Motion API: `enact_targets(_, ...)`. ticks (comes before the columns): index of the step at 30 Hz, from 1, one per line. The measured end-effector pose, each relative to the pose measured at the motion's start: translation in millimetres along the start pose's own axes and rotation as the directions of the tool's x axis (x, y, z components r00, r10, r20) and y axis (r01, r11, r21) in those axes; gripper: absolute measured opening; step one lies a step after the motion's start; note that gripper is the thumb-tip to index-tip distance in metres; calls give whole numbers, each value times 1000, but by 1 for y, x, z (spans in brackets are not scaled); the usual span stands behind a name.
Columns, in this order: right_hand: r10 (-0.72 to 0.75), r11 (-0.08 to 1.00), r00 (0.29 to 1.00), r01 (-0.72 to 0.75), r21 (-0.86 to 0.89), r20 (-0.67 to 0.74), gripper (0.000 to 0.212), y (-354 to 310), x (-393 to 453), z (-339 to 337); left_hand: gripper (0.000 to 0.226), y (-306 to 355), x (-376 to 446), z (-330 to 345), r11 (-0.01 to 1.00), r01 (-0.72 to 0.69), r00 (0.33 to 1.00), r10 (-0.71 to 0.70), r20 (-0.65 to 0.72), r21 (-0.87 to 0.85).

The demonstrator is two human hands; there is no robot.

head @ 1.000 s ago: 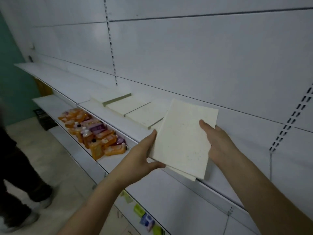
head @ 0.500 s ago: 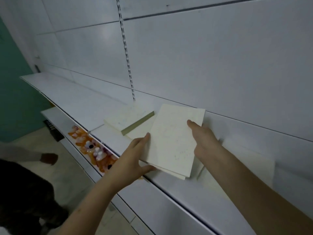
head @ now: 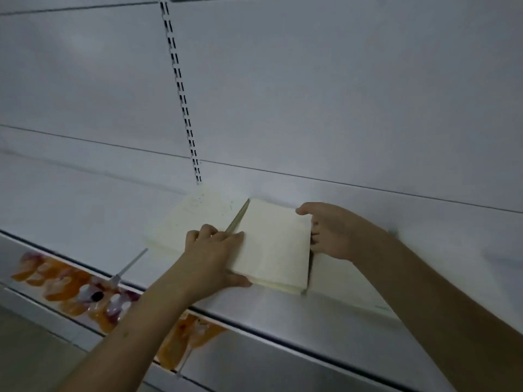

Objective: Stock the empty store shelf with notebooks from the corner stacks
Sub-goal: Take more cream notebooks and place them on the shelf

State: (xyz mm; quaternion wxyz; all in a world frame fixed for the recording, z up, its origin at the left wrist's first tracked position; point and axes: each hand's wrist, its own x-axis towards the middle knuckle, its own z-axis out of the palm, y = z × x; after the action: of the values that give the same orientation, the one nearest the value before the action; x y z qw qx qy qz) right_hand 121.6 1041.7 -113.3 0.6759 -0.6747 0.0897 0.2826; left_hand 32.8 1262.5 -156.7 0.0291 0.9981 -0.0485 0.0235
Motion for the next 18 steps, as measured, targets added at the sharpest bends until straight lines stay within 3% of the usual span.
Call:
enact_targets(5,34,998,995,-38,-42,-94,59,5,4,19,87,-13,14,-1,997,-83,995,83,52,-2)
enact_targets(9,55,992,990,-70,-110,-130,47,3,2,36,97,-18,17,-5,991,-116,988,122,97,-62)
enact_targets(11,39,990,981,-63,-124,-189,46,-2,-1,44,101,-17,20,-9,987,-101,985,117,128,-122)
enact_targets(14,58,990,972,-86,-114,-227,65,-7,-3,41,102,-9,22,-15,980,-54,981,88,174,-192)
enact_targets(18,59,992,968,-85,-97,-245,55,-7,-2,43,110,-7,21,-14,978,-11,975,57,215,-209)
